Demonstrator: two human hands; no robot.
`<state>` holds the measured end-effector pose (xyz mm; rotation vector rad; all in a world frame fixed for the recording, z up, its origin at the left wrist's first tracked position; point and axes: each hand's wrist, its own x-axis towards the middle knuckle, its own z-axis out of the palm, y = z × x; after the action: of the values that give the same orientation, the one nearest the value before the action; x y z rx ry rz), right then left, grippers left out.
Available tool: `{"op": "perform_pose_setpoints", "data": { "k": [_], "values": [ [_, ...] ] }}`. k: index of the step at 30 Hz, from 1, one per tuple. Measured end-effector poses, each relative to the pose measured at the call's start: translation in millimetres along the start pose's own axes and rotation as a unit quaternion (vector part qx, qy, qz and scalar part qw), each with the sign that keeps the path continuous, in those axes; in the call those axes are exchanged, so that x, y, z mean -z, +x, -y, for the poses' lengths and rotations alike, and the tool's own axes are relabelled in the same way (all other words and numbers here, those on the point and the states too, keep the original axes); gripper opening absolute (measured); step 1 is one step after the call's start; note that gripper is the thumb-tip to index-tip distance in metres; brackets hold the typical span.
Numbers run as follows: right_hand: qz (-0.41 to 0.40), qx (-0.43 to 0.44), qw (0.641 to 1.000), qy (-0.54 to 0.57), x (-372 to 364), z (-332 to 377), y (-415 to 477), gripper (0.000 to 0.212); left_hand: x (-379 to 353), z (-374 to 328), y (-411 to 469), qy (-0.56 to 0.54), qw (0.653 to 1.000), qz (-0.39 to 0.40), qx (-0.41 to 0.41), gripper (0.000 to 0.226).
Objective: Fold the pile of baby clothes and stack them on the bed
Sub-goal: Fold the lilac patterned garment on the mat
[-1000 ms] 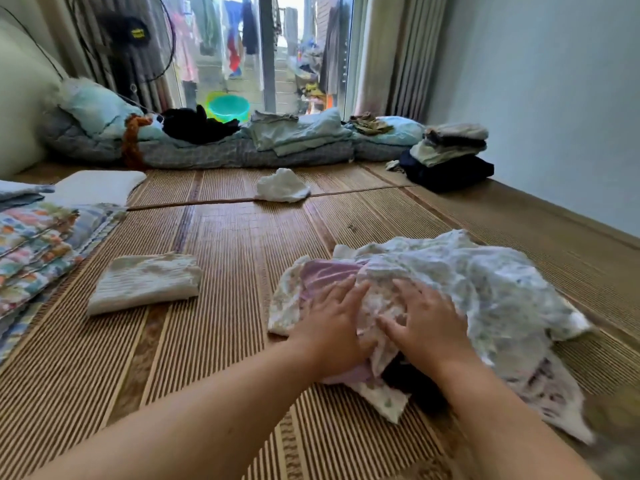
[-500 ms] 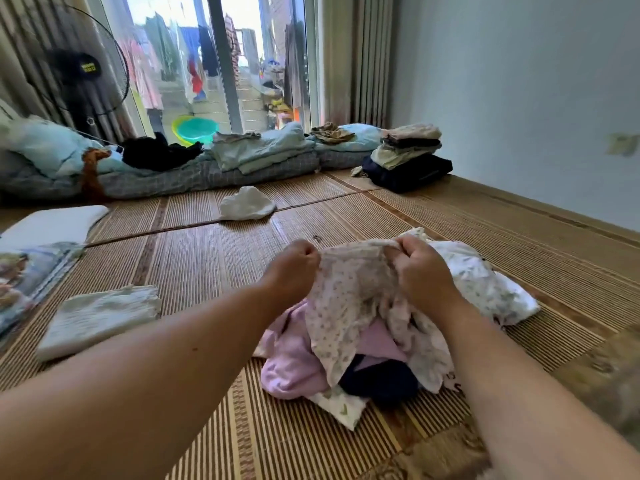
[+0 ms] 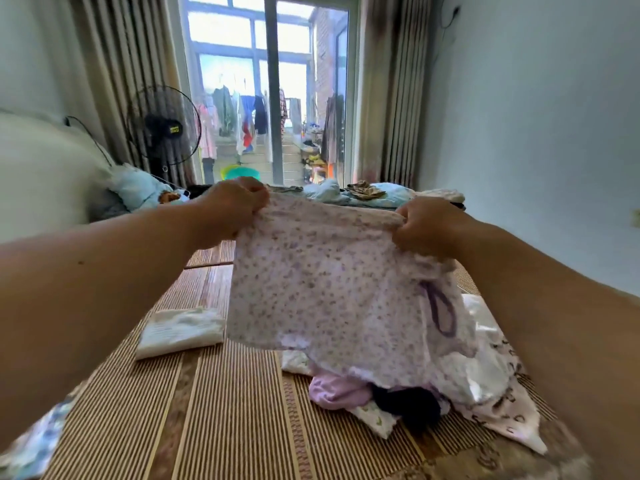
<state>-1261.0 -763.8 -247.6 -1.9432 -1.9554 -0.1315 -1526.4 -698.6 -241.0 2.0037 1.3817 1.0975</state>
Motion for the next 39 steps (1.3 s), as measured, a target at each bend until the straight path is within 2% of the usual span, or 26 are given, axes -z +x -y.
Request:
{"op": "perform_pose_setpoints", "data": {
  "k": [3,5,6,8,10,12,13,15,16,17,19,21,23,25,26,27,29,30,32,34,36,37,39],
  "values": [
    [-0.007,0.004,1.000,-0.013,6.6,22.1,-4.3,0.020,42.8,10.8,-13.9,0.093,0.994,-0.048,-0.004,0.026],
    [0.000,0.016,1.000,0.017,11.8,36.1,-6.6,0.018,66.9,18.2,-25.3,0.096,0.993,-0.068,0.001,0.021],
    [0.002,0.024,0.998,0.055,14.2,42.2,-6.9,0.017,77.5,22.8,-29.9,0.093,0.993,-0.076,0.006,0.019],
    [0.017,0.029,0.978,0.208,17.9,55.3,-7.1,0.011,94.4,32.9,-36.4,0.146,0.985,-0.090,0.017,0.020],
    [0.094,0.008,0.910,0.404,16.1,72.4,-4.3,0.007,106.3,46.7,-45.3,0.222,0.971,-0.086,0.034,0.020],
    [0.210,-0.019,0.816,0.538,4.5,94.3,-0.1,0.005,109.7,63.7,-56.4,0.257,0.963,-0.049,0.070,0.014],
    [0.254,-0.031,0.784,0.565,-3.0,105.9,-0.1,0.007,107.7,71.7,-61.4,0.251,0.964,-0.030,0.082,0.010],
    [0.309,-0.036,0.762,0.568,-19.0,133.6,-3.8,0.009,101.5,82.0,-72.6,0.181,0.979,-0.001,0.093,0.006],
    [0.312,-0.040,0.764,0.563,-26.5,146.8,-6.9,0.007,96.5,82.2,-79.7,0.143,0.986,0.021,0.077,0.012],
    [0.302,-0.048,0.770,0.560,-32.6,159.2,-11.7,0.004,90.9,77.4,-89.3,0.108,0.991,0.054,0.056,0.027],
    [0.283,-0.045,0.784,0.551,-44.4,176.0,-20.2,0.008,75.3,63.8,-106.8,0.032,0.992,0.123,0.024,0.066],
    [0.306,-0.019,0.784,0.539,-55.8,188.5,-28.7,0.008,57.2,53.4,-120.5,0.023,0.990,0.140,-0.008,0.087],
    [0.318,-0.017,0.770,0.553,-63.8,195.9,-38.3,0.009,44.1,51.8,-127.4,0.054,0.993,0.096,-0.033,0.076],
    [0.293,-0.031,0.752,0.590,-68.8,195.8,-46.2,0.017,39.7,56.9,-128.0,0.048,0.997,0.055,-0.030,0.045],
    [0.254,-0.035,0.750,0.610,-70.1,193.5,-50.6,0.016,39.5,60.0,-126.7,0.030,0.998,0.047,-0.018,0.031],
    [0.203,-0.038,0.759,0.618,-72.8,189.4,-55.7,0.015,40.7,63.3,-124.9,0.007,0.999,0.031,0.005,0.020],
    [0.121,-0.035,0.807,0.577,-83.7,181.1,-69.5,0.025,45.4,65.6,-121.1,-0.059,0.996,-0.013,0.067,0.006],
    [0.110,-0.024,0.835,0.538,-92.2,180.0,-79.5,0.035,48.0,65.7,-119.4,-0.109,0.990,-0.028,0.089,0.007],
    [0.144,0.009,0.881,0.450,-112.4,184.0,-101.2,0.049,53.5,60.1,-117.4,-0.199,0.972,-0.041,0.114,0.011],
    [0.158,0.031,0.918,0.362,-132.6,189.4,-112.3,0.046,61.2,55.6,-113.3,-0.225,0.966,-0.047,0.121,0.011],
    [0.108,0.043,0.950,0.291,-139.5,189.7,-108.8,0.033,69.8,54.1,-110.0,-0.212,0.968,-0.055,0.119,0.008],
    [0.083,0.043,0.954,0.283,-137.8,187.4,-103.1,0.031,77.7,55.3,-107.9,-0.177,0.976,-0.068,0.104,0.004],
    [0.065,0.024,0.929,0.364,-124.1,180.2,-88.6,0.030,95.8,56.6,-108.7,-0.114,0.985,-0.087,0.098,0.026]
  ]
}}
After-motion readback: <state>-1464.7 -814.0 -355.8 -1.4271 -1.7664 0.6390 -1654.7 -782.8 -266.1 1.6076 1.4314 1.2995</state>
